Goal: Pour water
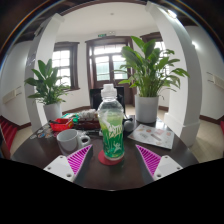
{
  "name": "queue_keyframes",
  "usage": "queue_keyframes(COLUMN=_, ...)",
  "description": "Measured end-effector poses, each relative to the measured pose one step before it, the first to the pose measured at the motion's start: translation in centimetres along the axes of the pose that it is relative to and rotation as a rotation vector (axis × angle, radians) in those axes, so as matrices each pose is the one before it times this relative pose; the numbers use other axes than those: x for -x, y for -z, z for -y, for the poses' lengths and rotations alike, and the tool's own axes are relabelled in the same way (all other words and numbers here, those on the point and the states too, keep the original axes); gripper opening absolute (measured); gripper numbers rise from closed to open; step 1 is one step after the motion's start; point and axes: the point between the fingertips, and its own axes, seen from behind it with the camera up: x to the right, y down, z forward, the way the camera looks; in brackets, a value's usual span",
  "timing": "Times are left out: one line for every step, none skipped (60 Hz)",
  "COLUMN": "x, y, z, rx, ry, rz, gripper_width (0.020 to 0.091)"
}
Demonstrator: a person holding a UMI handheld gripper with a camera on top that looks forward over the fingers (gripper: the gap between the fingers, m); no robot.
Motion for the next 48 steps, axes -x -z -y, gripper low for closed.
queue_keyframes(x=0.158, y=0.869, z=-0.241, rx=0.00847, ry=-0.0022, rz=-0.00158, gripper_width=0.0852)
queue_keyframes(x=0.165, y=0.887, z=-0.192, rx=0.00773, ry=-0.0008, rz=-0.00005, gripper_width=0.0854)
queue_keyframes(x=0.193, y=0.858, z=-0.126, rx=0.00614, ry=-0.0005, rz=0.00035, gripper_width=0.0854)
queue_keyframes(x=0.175, y=0.853, z=-0.086, rx=0.00559, ry=-0.0004, rz=-0.00015, gripper_width=0.0854)
queue_keyframes(x=0.125, y=0.778, z=0.001, rx=0.00741, ry=0.0007, rz=-0.00166, gripper_width=0.0855)
queue_keyframes(x=0.154, y=0.766, z=-0.097, rx=0.00779, ry=-0.0003, rz=-0.00084, gripper_width=0.0853)
queue_keyframes(x=0.149, y=0.743, z=-0.158, rx=0.00982, ry=0.001, rz=-0.00209, gripper_width=0.0854)
queue_keyframes(x=0.105, y=0.734, z=-0.166, rx=0.01102, ry=0.0017, rz=-0.00258, gripper_width=0.0854)
queue_keyframes(x=0.123, y=0.706, z=-0.178, rx=0.01137, ry=0.003, rz=-0.00384, gripper_width=0.0853)
queue_keyframes(x=0.084, y=0.707, z=-0.162, rx=0.01132, ry=0.0038, rz=-0.0049, gripper_width=0.0853)
queue_keyframes(x=0.084, y=0.661, z=-0.12, rx=0.00849, ry=0.0046, rz=-0.00387, gripper_width=0.0854)
queue_keyframes(x=0.148, y=0.675, z=0.055, rx=0.00314, ry=0.0049, rz=-0.00417, gripper_width=0.0854)
queue_keyframes(x=0.085, y=0.629, z=0.065, rx=-0.0003, ry=0.0039, rz=-0.00319, gripper_width=0.0854)
queue_keyframes(x=0.005, y=0.52, z=0.115, rx=-0.00166, ry=0.0027, rz=-0.0052, gripper_width=0.0855)
queue_keyframes(x=-0.083, y=0.43, z=0.071, rx=-0.00247, ry=0.002, rz=-0.00834, gripper_width=0.0855)
queue_keyframes(x=-0.009, y=0.501, z=0.081, rx=-0.00169, ry=0.002, rz=-0.00802, gripper_width=0.0857)
queue_keyframes(x=0.017, y=0.466, z=0.106, rx=-0.00251, ry=0.0032, rz=-0.0069, gripper_width=0.0856)
queue_keyframes(x=0.087, y=0.472, z=0.142, rx=-0.00429, ry=0.0042, rz=-0.00491, gripper_width=0.0856)
queue_keyframes(x=0.101, y=0.462, z=0.151, rx=-0.00552, ry=0.0046, rz=-0.00409, gripper_width=0.0856)
queue_keyframes(x=0.13, y=0.775, z=0.236, rx=-0.00274, ry=0.007, rz=-0.00261, gripper_width=0.0857)
queue_keyframes(x=0.13, y=0.356, z=0.073, rx=-0.00299, ry=0.0075, rz=-0.00164, gripper_width=0.0856)
queue_keyframes(x=0.101, y=0.336, z=0.046, rx=-0.00202, ry=0.0081, rz=-0.00157, gripper_width=0.0855)
queue_keyframes(x=0.131, y=0.327, z=0.083, rx=-0.00274, ry=0.0058, rz=-0.00172, gripper_width=0.0857)
queue_keyframes(x=0.136, y=0.382, z=0.135, rx=-0.00397, ry=0.0033, rz=-0.0016, gripper_width=0.0857)
queue_keyframes(x=0.138, y=0.305, z=0.151, rx=-0.00547, ry=0.0009, rz=-0.0011, gripper_width=0.0858)
queue_keyframes(x=0.118, y=0.319, z=0.157, rx=-0.00503, ry=-0.001, rz=-0.00114, gripper_width=0.0857)
queue_keyframes(x=0.134, y=0.335, z=0.139, rx=-0.00386, ry=-0.0029, rz=-0.00108, gripper_width=0.0855)
queue_keyframes(x=0.116, y=0.346, z=0.164, rx=-0.0041, ry=-0.0043, rz=-0.00078, gripper_width=0.0857)
queue_keyframes(x=0.12, y=0.327, z=0.201, rx=-0.00505, ry=-0.0045, rz=0.00056, gripper_width=0.0857)
queue_keyframes(x=0.194, y=0.304, z=0.179, rx=-0.0055, ry=-0.0034, rz=0.00172, gripper_width=0.0857)
queue_keyframes(x=0.18, y=0.288, z=0.182, rx=-0.00455, ry=-0.0017, rz=0.00305, gripper_width=0.0856)
queue_keyframes(x=0.16, y=0.231, z=0.144, rx=-0.00242, ry=-0.0006, rz=0.00411, gripper_width=0.0856)
queue_keyframes(x=0.169, y=0.189, z=0.139, rx=-0.00253, ry=0.0002, rz=0.00368, gripper_width=0.0856)
queue_keyframes(x=0.197, y=0.247, z=0.234, rx=-0.00256, ry=0.0015, rz=0.00132, gripper_width=0.0855)
queue_keyframes(x=0.123, y=0.15, z=0.173, rx=-0.00356, ry=0.0015, rz=0.00177, gripper_width=0.0855)
queue_keyframes(x=0.093, y=0.126, z=0.099, rx=-0.00266, ry=0.0028, rz=0.00089, gripper_width=0.0856)
queue_keyframes(x=0.109, y=0.152, z=0.08, rx=-0.00177, ry=0.0029, rz=0.00028, gripper_width=0.0855)
queue_keyframes(x=0.111, y=0.133, z=0.052, rx=-0.00185, ry=0.0032, rz=-0.00041, gripper_width=0.0855)
queue_keyframes(x=0.133, y=0.139, z=0.059, rx=-0.0027, ry=0.0029, rz=-0.00003, gripper_width=0.0854)
queue_keyframes(x=0.135, y=0.116, z=0.079, rx=-0.00326, ry=0.0022, rz=0.00093, gripper_width=0.0854)
queue_keyframes(x=0.121, y=0.073, z=-0.02, rx=-0.00184, ry=0.0015, rz=0.0025, gripper_width=0.0854)
queue_keyframes(x=0.195, y=0.108, z=0.089, rx=-0.00115, ry=0.0006, rz=0.00313, gripper_width=0.0854)
queue_keyframes(x=0.196, y=0.095, z=0.082, rx=-0.00111, ry=-0.0006, rz=0.00343, gripper_width=0.0855)
queue_keyframes(x=0.209, y=0.113, z=0.105, rx=-0.00156, ry=-0.0023, rz=0.00424, gripper_width=0.0857)
queue_keyframes(x=0.212, y=0.089, z=0.105, rx=-0.00115, ry=-0.0035, rz=0.0048, gripper_width=0.0858)
queue_keyframes(x=0.208, y=0.066, z=0.116, rx=-0.00096, ry=-0.0046, rz=0.00466, gripper_width=0.0856)
queue_keyframes(x=0.199, y=0.065, z=0.073, rx=-0.00144, ry=-0.0044, rz=0.0034, gripper_width=0.0855)
queue_keyframes(x=0.168, y=0.046, z=0.055, rx=-0.00229, ry=-0.0029, rz=0.00202, gripper_width=0.0855)
